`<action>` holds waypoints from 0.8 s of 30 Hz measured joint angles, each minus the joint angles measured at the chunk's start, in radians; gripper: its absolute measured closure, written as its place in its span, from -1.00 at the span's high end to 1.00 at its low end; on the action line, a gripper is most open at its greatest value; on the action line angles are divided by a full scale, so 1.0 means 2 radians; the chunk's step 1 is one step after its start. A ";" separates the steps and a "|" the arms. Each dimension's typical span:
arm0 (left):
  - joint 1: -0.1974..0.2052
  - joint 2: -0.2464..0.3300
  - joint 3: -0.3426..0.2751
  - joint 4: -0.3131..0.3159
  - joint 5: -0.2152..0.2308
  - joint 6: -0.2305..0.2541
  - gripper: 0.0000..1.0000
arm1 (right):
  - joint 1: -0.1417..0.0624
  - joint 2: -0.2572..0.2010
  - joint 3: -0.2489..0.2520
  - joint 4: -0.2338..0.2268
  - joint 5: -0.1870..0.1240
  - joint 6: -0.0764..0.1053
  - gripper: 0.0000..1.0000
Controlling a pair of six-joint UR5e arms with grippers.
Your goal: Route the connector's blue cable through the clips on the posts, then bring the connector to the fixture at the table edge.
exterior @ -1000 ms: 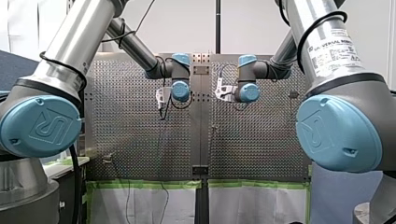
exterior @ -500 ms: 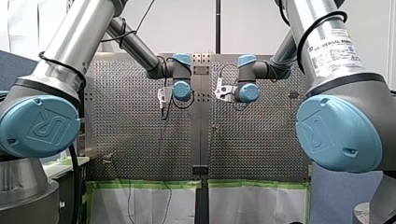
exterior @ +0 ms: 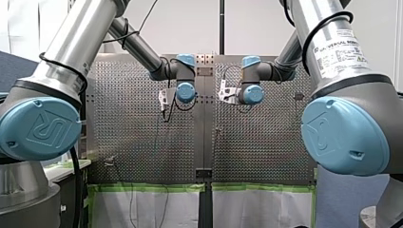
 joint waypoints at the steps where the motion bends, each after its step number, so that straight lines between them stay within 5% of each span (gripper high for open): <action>1: 0.000 0.000 0.000 0.000 -0.001 -0.001 -0.98 | 0.000 0.000 0.000 0.000 0.000 0.000 -0.98; 7: -0.003 0.000 -0.002 0.000 0.009 -0.003 -0.98 | -0.001 0.000 0.000 0.006 0.006 0.000 -0.98; 15: -0.016 0.000 -0.020 0.015 0.026 0.010 -0.98 | -0.001 0.000 0.007 0.020 0.035 -0.004 -0.98; 24: -0.023 -0.001 -0.037 0.038 0.032 0.014 -0.98 | -0.003 0.000 0.039 0.006 0.050 -0.006 -0.98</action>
